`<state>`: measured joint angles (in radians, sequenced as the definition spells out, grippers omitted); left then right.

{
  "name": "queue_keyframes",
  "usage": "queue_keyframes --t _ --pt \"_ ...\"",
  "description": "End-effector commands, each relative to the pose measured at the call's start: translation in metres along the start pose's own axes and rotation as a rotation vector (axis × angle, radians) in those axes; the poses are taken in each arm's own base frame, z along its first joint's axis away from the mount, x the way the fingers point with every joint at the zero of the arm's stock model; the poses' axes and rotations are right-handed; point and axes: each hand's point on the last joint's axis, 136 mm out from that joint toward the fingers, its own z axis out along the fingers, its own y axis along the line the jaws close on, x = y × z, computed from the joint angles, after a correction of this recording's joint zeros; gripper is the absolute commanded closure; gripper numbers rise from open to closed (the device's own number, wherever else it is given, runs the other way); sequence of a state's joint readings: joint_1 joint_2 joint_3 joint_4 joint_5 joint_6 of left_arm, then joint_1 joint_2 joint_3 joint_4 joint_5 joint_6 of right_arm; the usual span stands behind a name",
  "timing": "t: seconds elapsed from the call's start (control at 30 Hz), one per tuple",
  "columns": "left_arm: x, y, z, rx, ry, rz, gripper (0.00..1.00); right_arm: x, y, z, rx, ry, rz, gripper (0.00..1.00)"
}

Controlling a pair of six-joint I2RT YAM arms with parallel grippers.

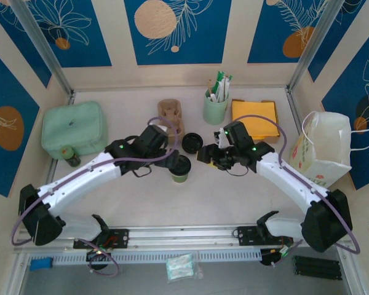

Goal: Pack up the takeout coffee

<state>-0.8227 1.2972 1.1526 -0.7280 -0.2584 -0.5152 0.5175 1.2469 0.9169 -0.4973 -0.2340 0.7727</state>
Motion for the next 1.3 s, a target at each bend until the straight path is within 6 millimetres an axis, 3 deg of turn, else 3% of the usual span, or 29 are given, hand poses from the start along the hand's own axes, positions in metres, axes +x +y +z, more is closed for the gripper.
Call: queue_keyframes --t 0.0,0.17,0.43,0.9,1.27 --pt "0.024 0.007 0.009 0.060 0.065 -0.122 0.01 -0.003 0.004 0.009 0.045 0.025 -0.047 0.41" --pt "0.043 0.020 0.020 0.095 0.097 -0.221 0.01 -0.006 0.008 0.029 0.097 0.063 -0.080 0.42" --pt "0.047 0.024 0.027 0.109 0.096 -0.250 0.01 -0.003 0.012 0.048 0.118 0.107 -0.101 0.43" --pt "0.046 0.021 0.038 0.119 0.099 -0.250 0.00 0.000 0.005 0.059 0.134 0.127 -0.088 0.43" --pt "0.062 0.022 0.055 0.108 0.142 -0.257 0.01 0.004 -0.001 0.062 0.142 0.130 -0.077 0.44"
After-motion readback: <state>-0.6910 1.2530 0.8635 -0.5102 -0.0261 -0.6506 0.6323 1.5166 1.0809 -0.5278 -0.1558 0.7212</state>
